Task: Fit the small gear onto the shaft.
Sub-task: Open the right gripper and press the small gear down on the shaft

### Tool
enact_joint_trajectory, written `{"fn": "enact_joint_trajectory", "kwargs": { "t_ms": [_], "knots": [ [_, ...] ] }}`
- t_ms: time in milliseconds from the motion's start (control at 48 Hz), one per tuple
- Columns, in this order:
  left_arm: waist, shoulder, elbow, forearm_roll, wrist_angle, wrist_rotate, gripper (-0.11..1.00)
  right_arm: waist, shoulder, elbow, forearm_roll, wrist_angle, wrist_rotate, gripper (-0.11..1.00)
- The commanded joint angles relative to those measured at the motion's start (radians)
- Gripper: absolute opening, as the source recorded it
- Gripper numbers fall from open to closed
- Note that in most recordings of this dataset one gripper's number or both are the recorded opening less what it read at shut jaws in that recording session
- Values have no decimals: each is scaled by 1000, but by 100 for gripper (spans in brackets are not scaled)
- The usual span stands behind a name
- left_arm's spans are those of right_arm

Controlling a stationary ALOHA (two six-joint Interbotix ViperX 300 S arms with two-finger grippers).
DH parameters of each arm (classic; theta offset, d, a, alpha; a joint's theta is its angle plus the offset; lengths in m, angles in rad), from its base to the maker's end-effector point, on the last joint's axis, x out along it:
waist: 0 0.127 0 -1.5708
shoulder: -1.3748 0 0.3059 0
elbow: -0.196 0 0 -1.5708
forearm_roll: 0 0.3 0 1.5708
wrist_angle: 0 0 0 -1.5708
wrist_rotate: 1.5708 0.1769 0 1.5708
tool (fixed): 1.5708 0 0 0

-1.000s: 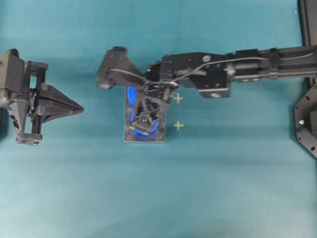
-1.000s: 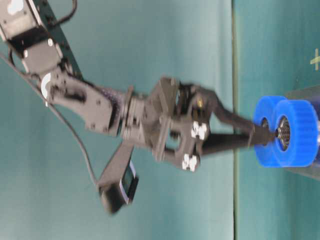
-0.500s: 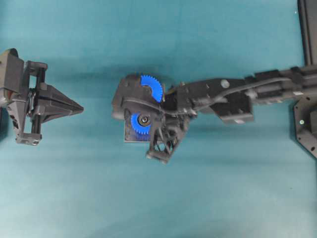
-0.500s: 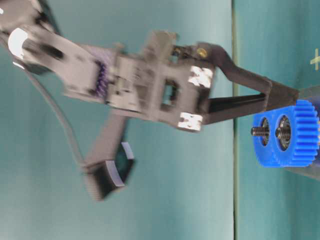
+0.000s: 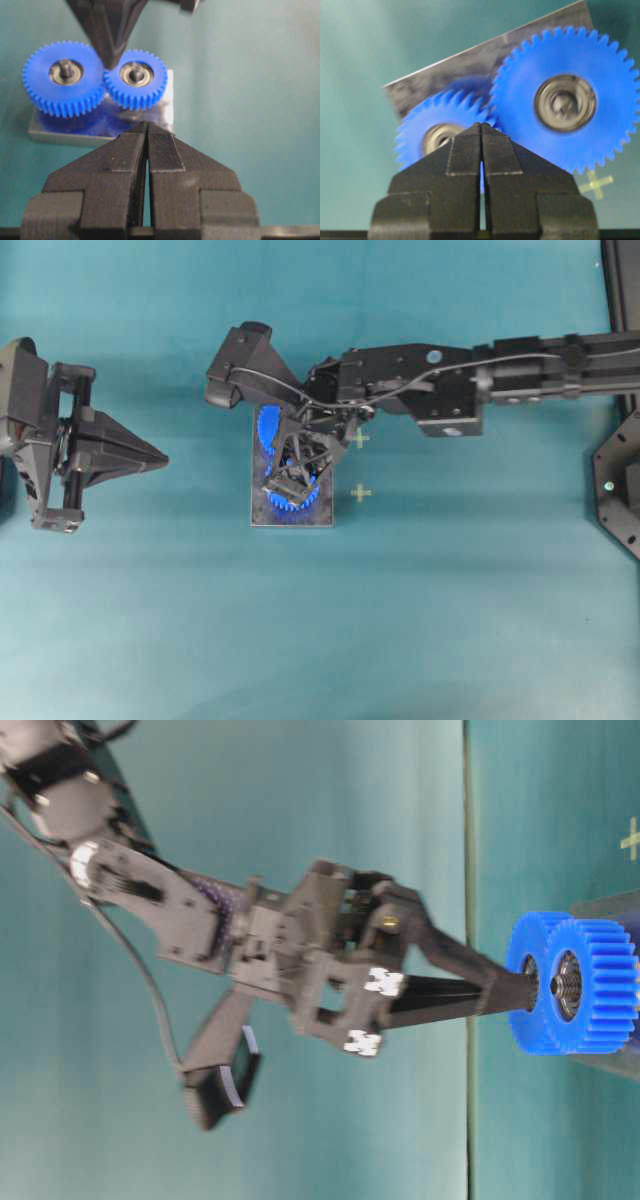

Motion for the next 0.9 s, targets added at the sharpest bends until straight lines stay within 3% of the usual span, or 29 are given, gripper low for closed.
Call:
{"fn": "enact_joint_trajectory", "kwargs": {
  "t_ms": [0,167,479,667,875],
  "knots": [
    [-2,-3,-9,2,-8,-3,0,-2,-14,-3,0,9,-11,-1],
    [-2,-3,-8,2,-8,-3,0,23,-43,51,5,51,0,-1],
    [-2,-2,-8,2,-8,-3,0,150,-153,147,55,58,72,-1],
    [-2,-2,-9,2,-8,-3,0,110,-169,132,5,-17,95,-1],
    [-2,-2,-9,2,-8,-3,0,38,-123,92,-6,-91,74,-1]
  ]
}}
